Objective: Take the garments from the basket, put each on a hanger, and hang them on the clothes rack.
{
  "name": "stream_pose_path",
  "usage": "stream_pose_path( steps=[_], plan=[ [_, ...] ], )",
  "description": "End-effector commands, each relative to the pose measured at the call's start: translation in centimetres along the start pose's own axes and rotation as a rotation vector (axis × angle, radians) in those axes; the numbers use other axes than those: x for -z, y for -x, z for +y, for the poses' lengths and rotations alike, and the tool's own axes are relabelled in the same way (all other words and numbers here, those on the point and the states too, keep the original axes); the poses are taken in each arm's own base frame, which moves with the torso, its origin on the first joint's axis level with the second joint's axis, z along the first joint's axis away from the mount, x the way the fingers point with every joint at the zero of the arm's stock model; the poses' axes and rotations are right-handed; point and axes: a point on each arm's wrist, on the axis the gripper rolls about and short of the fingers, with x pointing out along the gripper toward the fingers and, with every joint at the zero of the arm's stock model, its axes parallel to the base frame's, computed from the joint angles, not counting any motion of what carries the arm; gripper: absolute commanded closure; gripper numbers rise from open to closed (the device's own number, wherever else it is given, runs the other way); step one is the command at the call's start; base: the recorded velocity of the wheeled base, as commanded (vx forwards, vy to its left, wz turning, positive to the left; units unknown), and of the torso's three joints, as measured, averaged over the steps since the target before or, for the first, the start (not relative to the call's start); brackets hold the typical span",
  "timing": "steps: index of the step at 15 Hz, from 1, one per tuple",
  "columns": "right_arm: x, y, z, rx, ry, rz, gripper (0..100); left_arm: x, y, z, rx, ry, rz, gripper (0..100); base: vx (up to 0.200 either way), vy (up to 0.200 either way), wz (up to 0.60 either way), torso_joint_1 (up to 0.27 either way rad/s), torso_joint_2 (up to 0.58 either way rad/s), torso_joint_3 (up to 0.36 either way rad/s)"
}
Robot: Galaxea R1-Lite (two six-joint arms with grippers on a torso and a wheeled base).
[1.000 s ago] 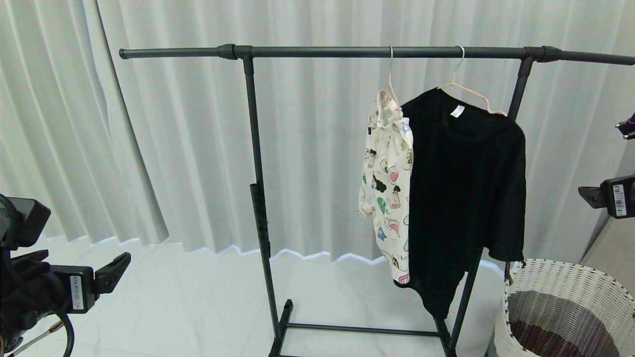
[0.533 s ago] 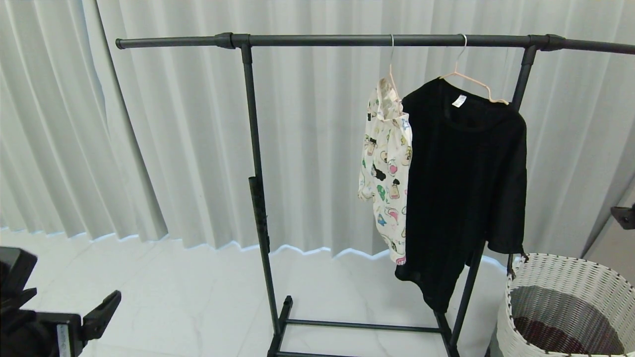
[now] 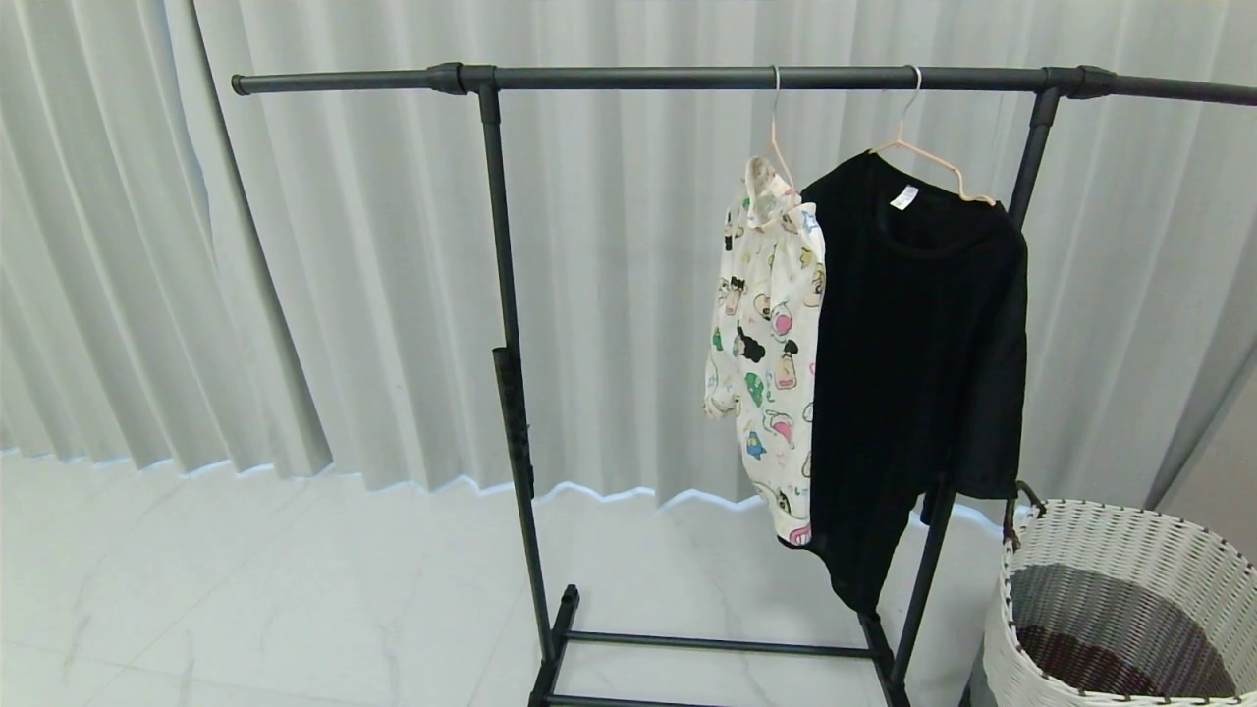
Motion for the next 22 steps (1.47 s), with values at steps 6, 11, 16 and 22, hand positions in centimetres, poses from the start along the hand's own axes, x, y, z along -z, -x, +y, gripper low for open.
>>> stream_pose_path(
  steps=[6,11,16,22],
  plan=[
    [9.6,6.6,-1.8,0.082,-0.137,-0.249,0,2.3,3.1,0.6,-0.136,0.089,-0.235,0,0.0,0.0,0.0,0.0,0.0,0.0],
    [11.2,5.7,-1.6,0.276,-0.171,-0.193,0,2.6,3.1,0.5,-0.05,0.216,-0.274,0,0.0,0.0,0.0,0.0,0.0,0.0],
    [11.2,5.7,-1.6,0.271,-0.214,-0.199,0,2.8,3.2,0.4,0.005,0.237,-0.352,0,0.0,0.0,0.0,0.0,0.0,0.0],
    [11.6,6.0,-1.0,-0.133,-0.234,-0.306,0,2.7,3.2,0.0,0.219,0.333,-0.374,0,0.0,0.0,0.0,0.0,0.0,0.0]
  ],
)
